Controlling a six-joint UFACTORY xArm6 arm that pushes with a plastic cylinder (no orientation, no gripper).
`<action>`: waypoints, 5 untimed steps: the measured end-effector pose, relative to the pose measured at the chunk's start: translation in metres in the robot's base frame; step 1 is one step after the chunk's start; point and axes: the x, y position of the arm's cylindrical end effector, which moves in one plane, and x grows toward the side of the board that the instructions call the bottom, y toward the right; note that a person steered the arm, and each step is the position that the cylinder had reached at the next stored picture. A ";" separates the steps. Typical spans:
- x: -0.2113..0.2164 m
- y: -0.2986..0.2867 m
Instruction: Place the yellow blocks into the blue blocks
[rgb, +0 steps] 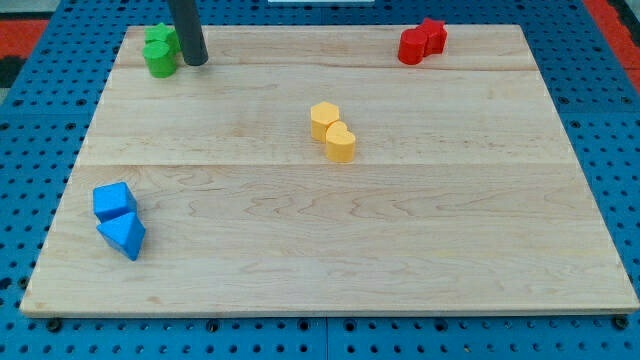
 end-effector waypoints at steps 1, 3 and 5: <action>0.003 0.001; 0.030 0.080; 0.030 0.082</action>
